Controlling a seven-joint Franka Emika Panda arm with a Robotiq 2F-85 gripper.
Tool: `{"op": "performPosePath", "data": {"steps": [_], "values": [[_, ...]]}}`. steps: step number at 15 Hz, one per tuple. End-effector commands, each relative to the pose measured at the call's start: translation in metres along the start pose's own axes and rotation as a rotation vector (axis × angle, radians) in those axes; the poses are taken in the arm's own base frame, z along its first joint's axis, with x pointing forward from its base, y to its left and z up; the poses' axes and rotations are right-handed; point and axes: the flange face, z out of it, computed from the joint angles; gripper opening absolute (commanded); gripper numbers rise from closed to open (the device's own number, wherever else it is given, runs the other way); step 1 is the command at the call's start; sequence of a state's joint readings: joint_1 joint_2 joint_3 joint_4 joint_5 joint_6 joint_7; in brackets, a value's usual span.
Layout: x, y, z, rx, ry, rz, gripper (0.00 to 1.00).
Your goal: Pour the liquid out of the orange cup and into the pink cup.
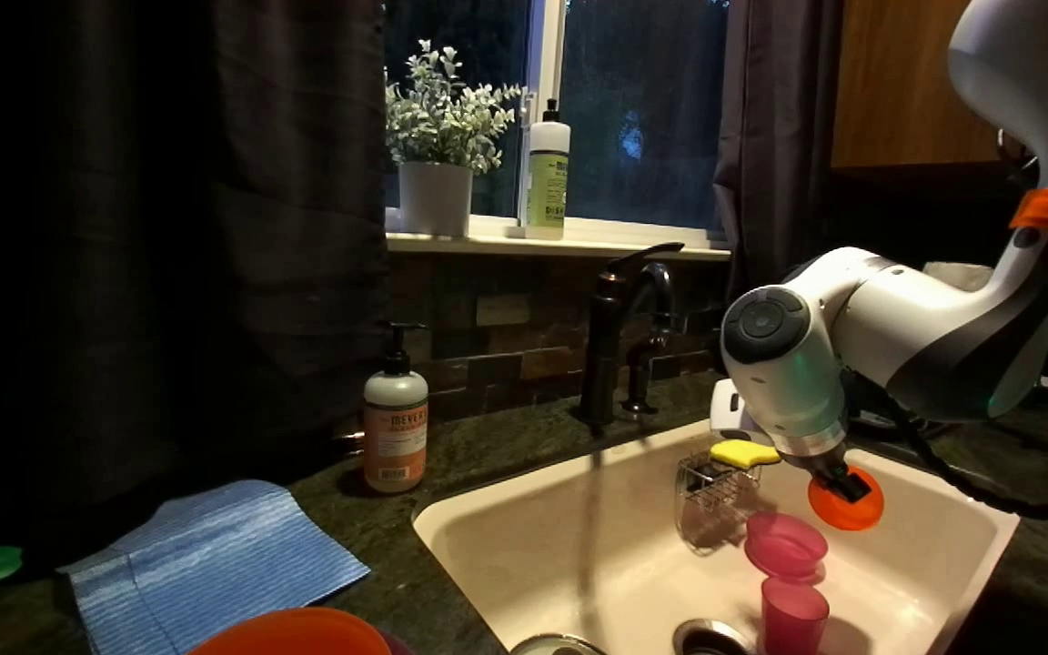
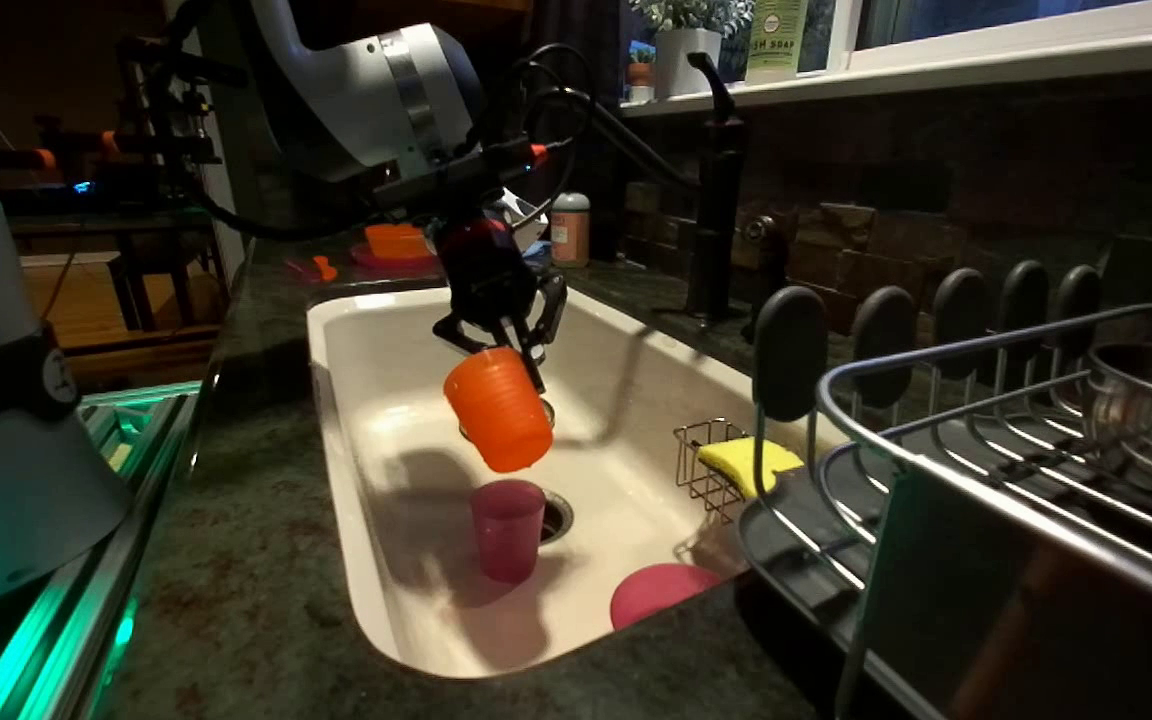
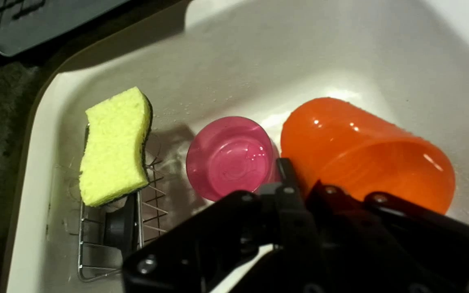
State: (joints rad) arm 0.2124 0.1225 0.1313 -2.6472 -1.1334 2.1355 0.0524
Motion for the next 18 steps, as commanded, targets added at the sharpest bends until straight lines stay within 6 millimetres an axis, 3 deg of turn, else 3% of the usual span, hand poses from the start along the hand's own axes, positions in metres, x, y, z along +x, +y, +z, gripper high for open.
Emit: {"op": "performPosePath", "data": {"steps": [1,10,18], "values": [[0.0,0.0,0.0,0.001,-0.002,-0.001,0.05],[0.008,-0.004,-0.011,-0.067,-0.056,-0.06,0.01],[0.016,-0.006,-0.005,-0.123,-0.088,-0.089,0.01]]}}
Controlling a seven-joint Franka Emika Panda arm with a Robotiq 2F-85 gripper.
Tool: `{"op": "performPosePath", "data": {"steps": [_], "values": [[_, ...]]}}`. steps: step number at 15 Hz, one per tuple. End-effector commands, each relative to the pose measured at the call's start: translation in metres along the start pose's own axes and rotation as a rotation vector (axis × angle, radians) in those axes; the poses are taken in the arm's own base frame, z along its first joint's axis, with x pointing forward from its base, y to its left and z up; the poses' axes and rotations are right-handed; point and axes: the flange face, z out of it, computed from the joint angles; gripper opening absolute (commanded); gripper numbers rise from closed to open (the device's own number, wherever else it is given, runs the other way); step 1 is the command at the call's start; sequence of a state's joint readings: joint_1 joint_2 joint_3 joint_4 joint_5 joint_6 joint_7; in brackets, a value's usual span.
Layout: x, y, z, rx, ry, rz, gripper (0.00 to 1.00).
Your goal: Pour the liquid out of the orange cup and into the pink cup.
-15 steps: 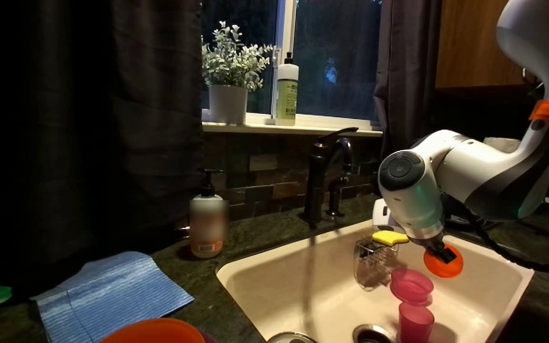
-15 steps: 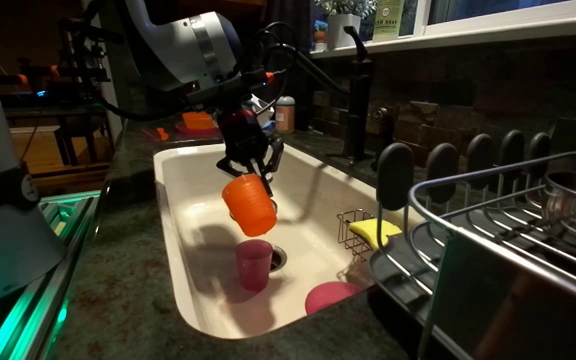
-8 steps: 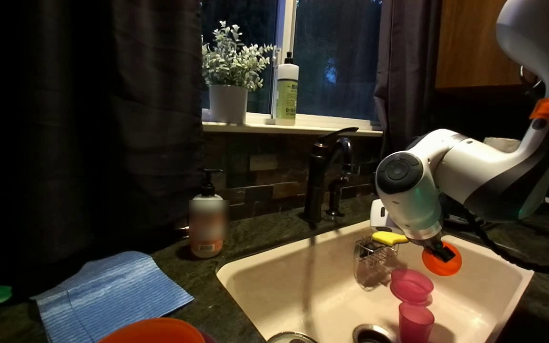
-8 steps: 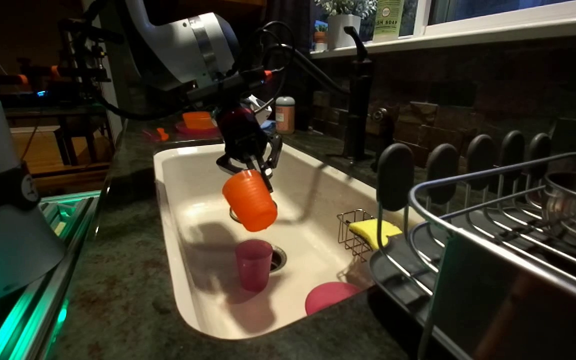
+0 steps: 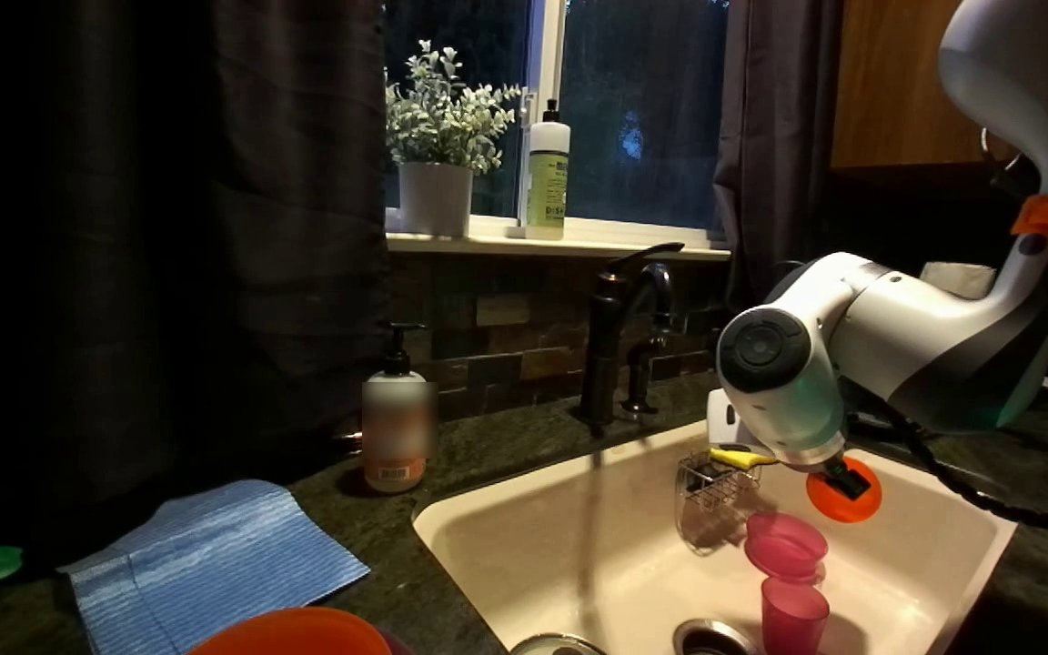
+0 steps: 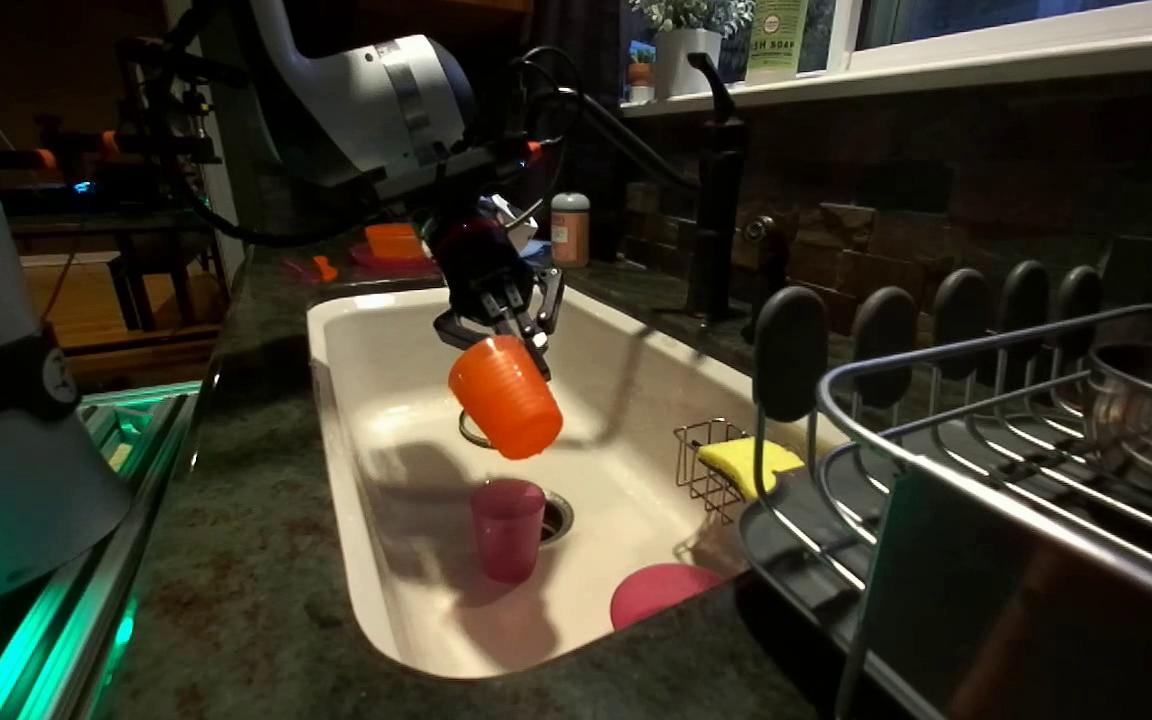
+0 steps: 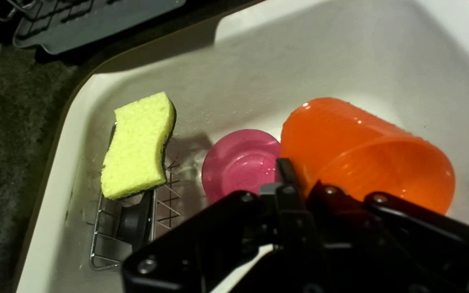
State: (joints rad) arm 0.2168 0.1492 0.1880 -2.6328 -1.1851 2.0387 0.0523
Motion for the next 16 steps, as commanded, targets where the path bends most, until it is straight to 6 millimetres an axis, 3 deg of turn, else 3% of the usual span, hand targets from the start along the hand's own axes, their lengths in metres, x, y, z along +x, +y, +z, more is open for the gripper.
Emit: {"op": "performPosePath", "data": {"steps": [1,8,16], "values": [[0.011,0.0,0.002,-0.049,-0.024,-0.023,0.01],[0.027,-0.003,0.001,-0.068,-0.022,-0.079,0.01],[0.028,-0.006,0.003,-0.077,-0.068,-0.101,0.01]]}}
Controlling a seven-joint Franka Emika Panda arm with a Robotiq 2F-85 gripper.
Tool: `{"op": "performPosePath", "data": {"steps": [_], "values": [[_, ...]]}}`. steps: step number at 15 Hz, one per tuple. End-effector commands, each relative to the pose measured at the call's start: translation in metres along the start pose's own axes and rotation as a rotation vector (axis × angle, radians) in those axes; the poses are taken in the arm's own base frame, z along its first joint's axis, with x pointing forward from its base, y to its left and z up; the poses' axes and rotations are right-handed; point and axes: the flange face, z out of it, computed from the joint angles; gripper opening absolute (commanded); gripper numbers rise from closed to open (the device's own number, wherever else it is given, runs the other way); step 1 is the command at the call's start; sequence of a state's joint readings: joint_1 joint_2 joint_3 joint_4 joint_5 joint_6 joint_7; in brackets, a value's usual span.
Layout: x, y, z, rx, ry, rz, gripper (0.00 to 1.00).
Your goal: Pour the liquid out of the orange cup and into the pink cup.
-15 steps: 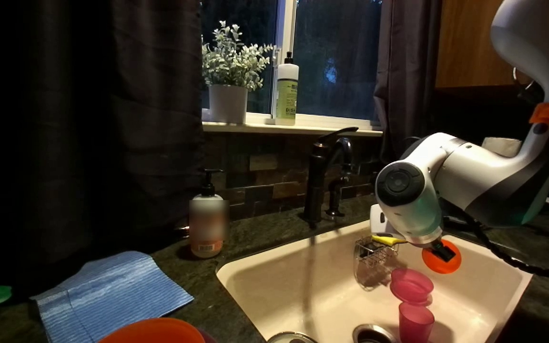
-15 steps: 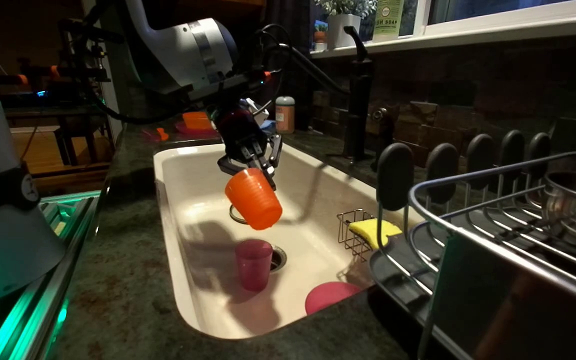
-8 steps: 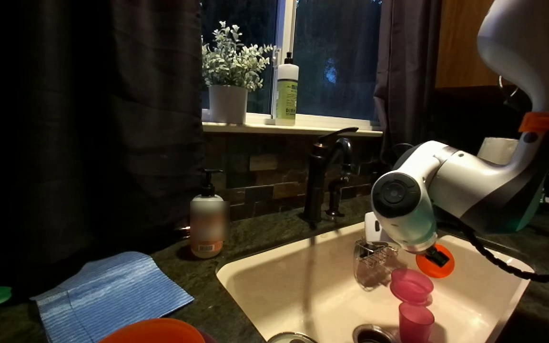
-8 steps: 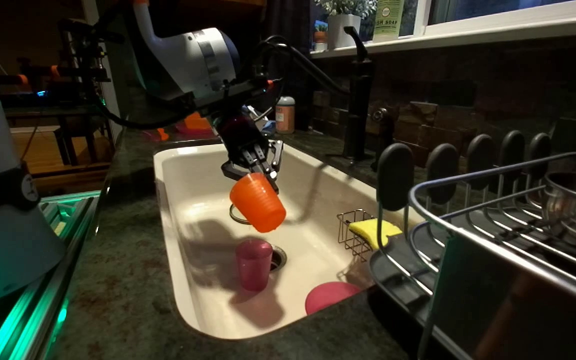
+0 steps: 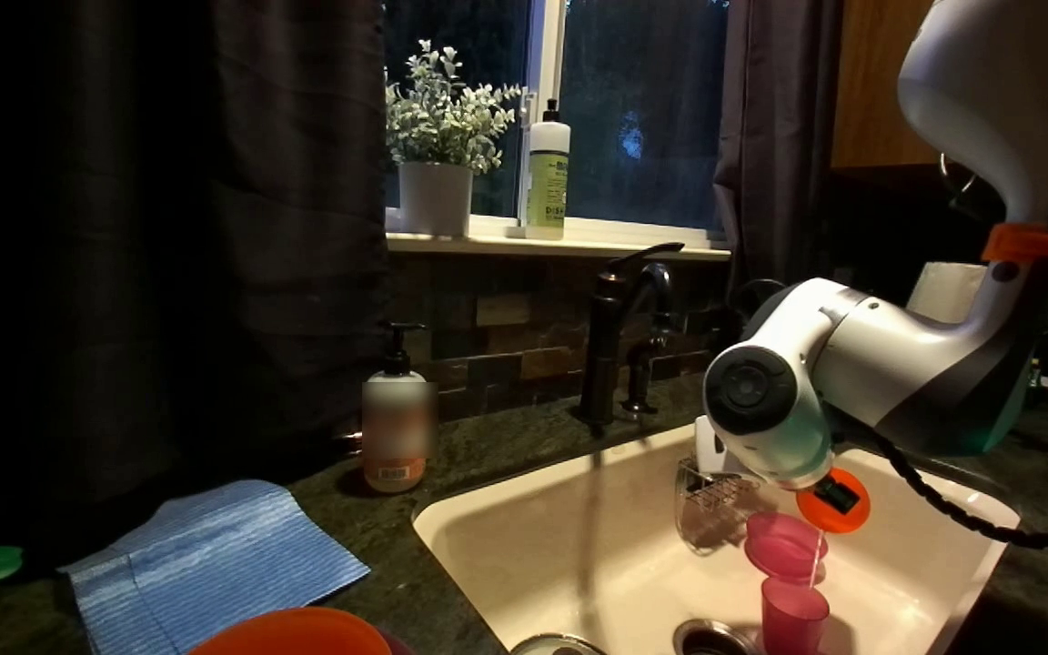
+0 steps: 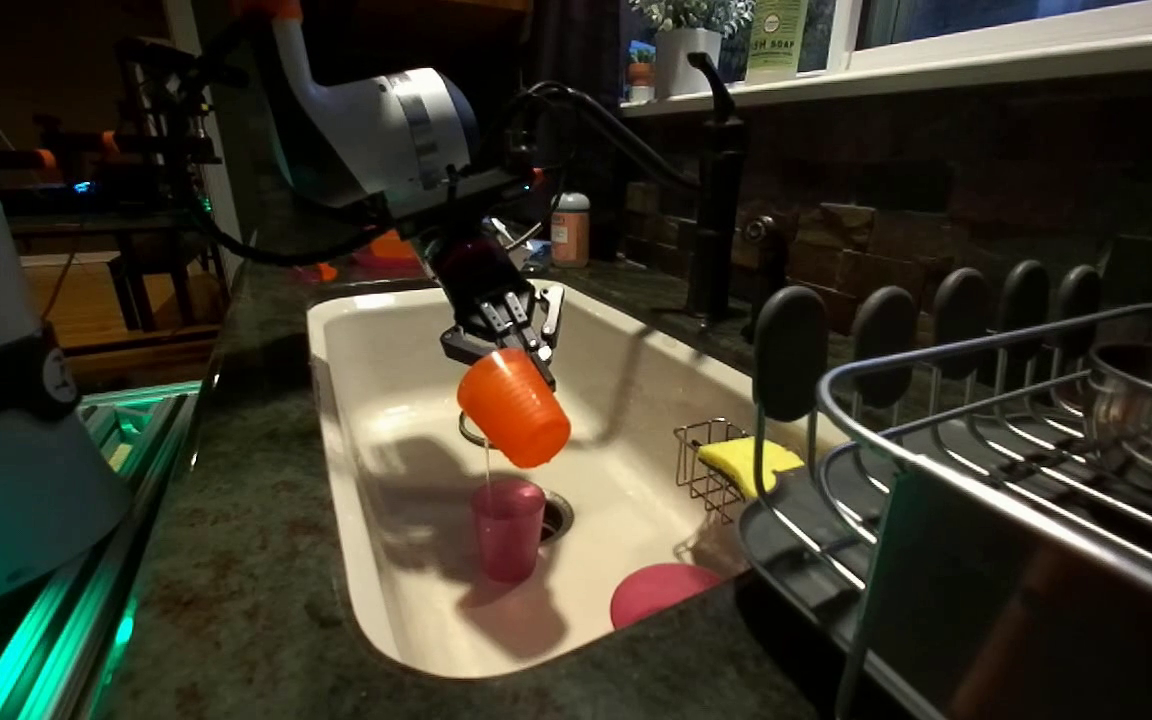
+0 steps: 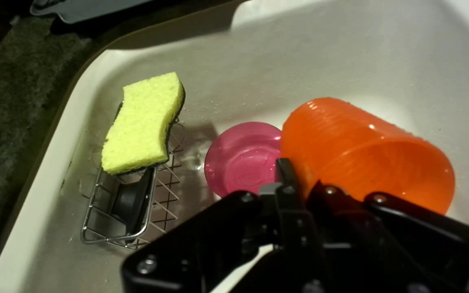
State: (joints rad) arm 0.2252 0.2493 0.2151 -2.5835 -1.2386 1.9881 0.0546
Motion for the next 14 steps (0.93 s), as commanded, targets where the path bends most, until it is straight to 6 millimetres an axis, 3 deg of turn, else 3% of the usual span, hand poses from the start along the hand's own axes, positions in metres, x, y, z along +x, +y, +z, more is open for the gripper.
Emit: {"op": "performPosePath", "data": {"steps": [1,14], "values": [[0.0029,0.0002,-0.001,-0.034,-0.042,-0.022,0.01],[0.0026,0.0037,-0.0007,-0.051,-0.082,-0.04,0.01]]}}
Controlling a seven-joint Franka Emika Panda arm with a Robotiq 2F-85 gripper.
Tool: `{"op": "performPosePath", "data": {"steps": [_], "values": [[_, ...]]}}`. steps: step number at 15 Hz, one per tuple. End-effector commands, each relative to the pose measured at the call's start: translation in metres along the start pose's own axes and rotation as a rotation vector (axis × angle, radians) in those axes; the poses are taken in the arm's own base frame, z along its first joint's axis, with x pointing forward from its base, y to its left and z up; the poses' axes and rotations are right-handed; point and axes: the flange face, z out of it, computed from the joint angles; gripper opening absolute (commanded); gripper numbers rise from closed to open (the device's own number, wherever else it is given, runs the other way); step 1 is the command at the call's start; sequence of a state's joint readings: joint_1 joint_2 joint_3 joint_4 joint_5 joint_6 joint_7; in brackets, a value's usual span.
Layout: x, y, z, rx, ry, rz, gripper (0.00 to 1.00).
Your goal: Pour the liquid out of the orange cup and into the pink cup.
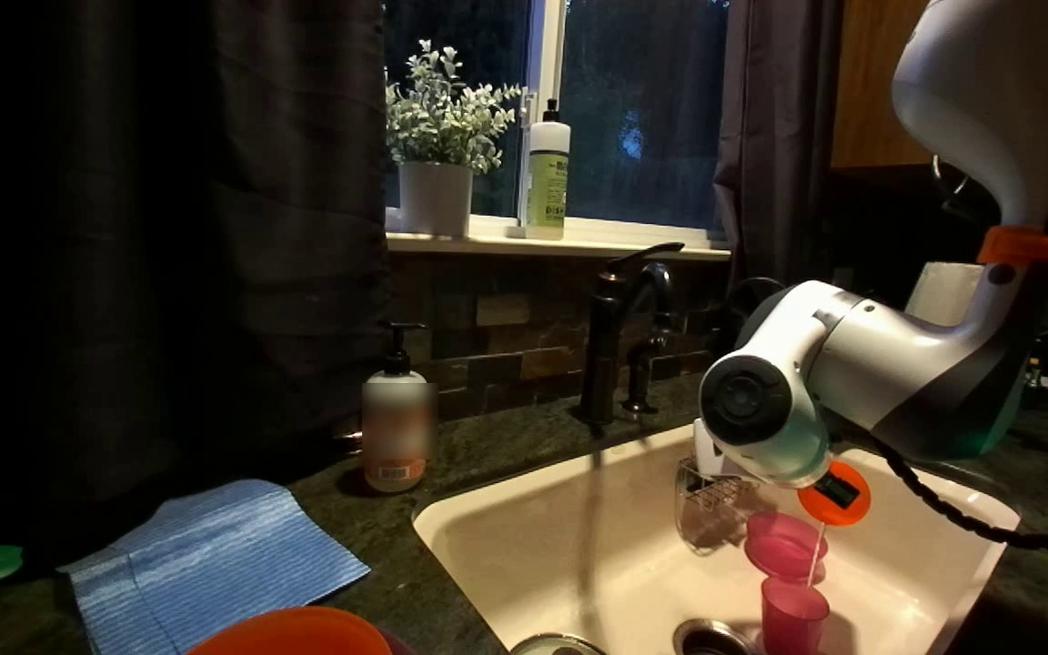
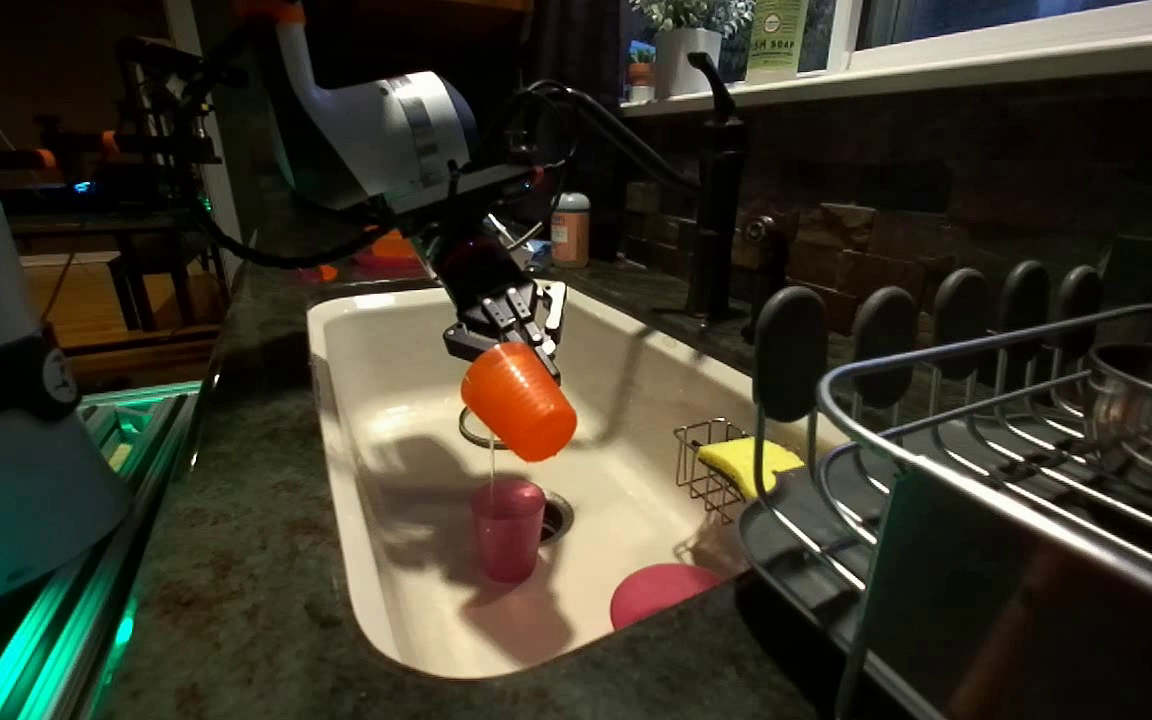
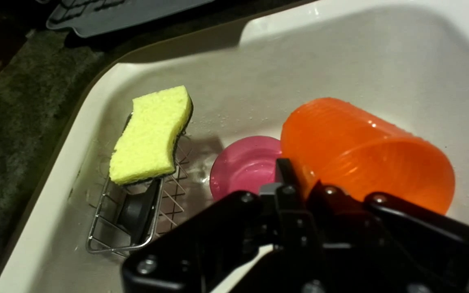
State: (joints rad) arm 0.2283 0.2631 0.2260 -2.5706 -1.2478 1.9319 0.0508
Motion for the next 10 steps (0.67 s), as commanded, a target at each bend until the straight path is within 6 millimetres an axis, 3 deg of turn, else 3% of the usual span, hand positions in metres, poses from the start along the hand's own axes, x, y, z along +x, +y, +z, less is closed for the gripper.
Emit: {"op": "performPosePath", "data": {"steps": [1,10], "values": [[0.0023,0.0023,-0.0013,-0.035,-0.04,-0.027,0.01],[-0.0018,0.003,-0.0008,-0.05,-0.072,-0.053,0.01]]}}
